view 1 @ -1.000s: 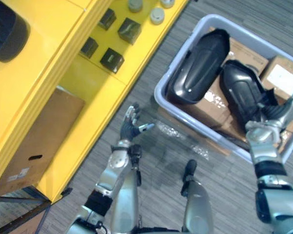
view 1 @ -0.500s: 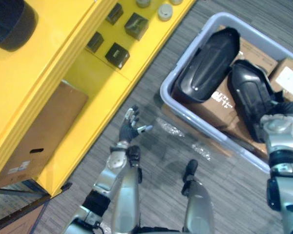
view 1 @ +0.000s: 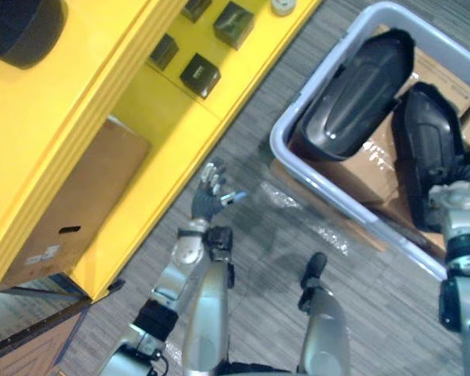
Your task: Walk over and take plastic housings, then place them on the shelf
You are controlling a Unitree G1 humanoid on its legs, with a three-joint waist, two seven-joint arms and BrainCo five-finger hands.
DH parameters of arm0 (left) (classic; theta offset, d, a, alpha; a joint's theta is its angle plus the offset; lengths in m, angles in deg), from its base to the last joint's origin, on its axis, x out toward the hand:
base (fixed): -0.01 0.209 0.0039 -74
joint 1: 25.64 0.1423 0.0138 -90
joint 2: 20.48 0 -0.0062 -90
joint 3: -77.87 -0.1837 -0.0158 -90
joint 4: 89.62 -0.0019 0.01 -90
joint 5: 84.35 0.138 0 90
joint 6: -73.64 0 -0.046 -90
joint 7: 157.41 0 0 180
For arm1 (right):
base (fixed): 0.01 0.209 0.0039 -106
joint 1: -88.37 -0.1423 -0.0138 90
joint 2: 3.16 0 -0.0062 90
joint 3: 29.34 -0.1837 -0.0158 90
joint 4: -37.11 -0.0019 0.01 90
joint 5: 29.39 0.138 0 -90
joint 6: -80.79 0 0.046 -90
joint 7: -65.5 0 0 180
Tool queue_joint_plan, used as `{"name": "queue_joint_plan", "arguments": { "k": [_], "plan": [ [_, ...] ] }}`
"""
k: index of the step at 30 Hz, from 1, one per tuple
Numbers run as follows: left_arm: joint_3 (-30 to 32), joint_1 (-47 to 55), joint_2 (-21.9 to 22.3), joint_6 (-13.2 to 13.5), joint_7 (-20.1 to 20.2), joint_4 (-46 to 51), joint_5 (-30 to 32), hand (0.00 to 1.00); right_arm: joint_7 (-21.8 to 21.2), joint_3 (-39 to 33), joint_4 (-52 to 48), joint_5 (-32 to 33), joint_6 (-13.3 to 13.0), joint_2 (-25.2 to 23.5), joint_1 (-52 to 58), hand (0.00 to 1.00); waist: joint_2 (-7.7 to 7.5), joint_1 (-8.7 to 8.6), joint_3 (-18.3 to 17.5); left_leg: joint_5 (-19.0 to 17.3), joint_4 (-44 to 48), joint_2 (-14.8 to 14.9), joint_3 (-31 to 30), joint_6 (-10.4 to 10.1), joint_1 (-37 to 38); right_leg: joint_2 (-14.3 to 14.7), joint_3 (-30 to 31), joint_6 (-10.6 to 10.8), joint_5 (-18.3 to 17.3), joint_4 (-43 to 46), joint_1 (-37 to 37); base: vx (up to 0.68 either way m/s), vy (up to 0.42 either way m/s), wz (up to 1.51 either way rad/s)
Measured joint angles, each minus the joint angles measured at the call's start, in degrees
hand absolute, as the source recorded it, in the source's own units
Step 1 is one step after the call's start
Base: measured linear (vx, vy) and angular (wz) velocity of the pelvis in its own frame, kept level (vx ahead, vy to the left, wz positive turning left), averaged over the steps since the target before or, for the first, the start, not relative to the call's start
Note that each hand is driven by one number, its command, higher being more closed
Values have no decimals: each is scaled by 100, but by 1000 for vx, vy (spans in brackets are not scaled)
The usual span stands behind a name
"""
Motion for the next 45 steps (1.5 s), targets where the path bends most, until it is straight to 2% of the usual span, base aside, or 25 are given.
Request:
{"name": "queue_joint_plan", "arguments": {
  "k": [6,11,15,18,22,30,33,38,43,45],
  "plan": [
    [-3,-265,4,64,60,172,-45,0,-321,-245,-65,-13,76,210,-128,100,-2,3,-3,51,39,151,294,9,-217,-27,7,6,-30,125,-243,-8,-18,2],
    [-19,-324,37,109,140,172,-122,0,-446,-284,-243,-18,72,156,-106,100,-6,-6,-5,55,49,270,318,-3,-202,45,14,-1,-32,143,-263,13,-52,-7],
    [-142,-393,58,213,240,173,-121,0,-474,-276,-280,-29,37,-116,-72,100,-17,-5,-10,57,61,386,385,-13,-170,112,46,-37,-53,183,-278,-11,-52,-9],
    [-245,-474,181,230,241,173,-116,0,-410,-218,-286,-204,-171,-403,53,100,-38,-1,-20,56,76,451,461,-14,-171,145,80,-46,-47,186,-286,-17,-35,-7],
    [-244,-477,230,237,172,172,-111,0,74,-105,-286,-469,-372,-719,195,100,-170,19,-84,25,168,503,484,-37,-175,195,146,-56,-41,190,-298,0,-17,-7],
    [-242,-403,211,238,23,172,-105,0,1101,50,-649,-939,-378,-840,429,100,-177,-26,-87,28,215,499,508,-34,-100,196,190,-58,-5,192,-241,-3,-2,-1],
    [-241,-265,204,237,1,172,-103,0,1205,117,-725,-1131,-376,-840,461,100,-186,-83,-87,27,188,477,542,-34,92,199,225,-56,-1,167,-77,-11,-7,-5],
    [-233,-100,73,227,8,185,-104,0,1328,275,-729,-1202,-375,-825,585,100,-290,-174,-133,24,81,495,601,-27,312,275,302,-78,61,-104,150,-19,-9,-8],
    [-172,42,-130,154,14,274,-95,0,1475,274,-731,-1367,-371,-759,708,100,-345,-286,-135,34,69,476,605,-24,462,283,298,-13,179,-241,360,23,2,1],
    [-135,54,-212,132,1,468,95,0,1562,274,-810,-1383,-377,-710,710,100,-357,-300,-132,30,52,475,605,-23,529,287,294,-13,179,-269,436,19,2,1]
  ]
}}
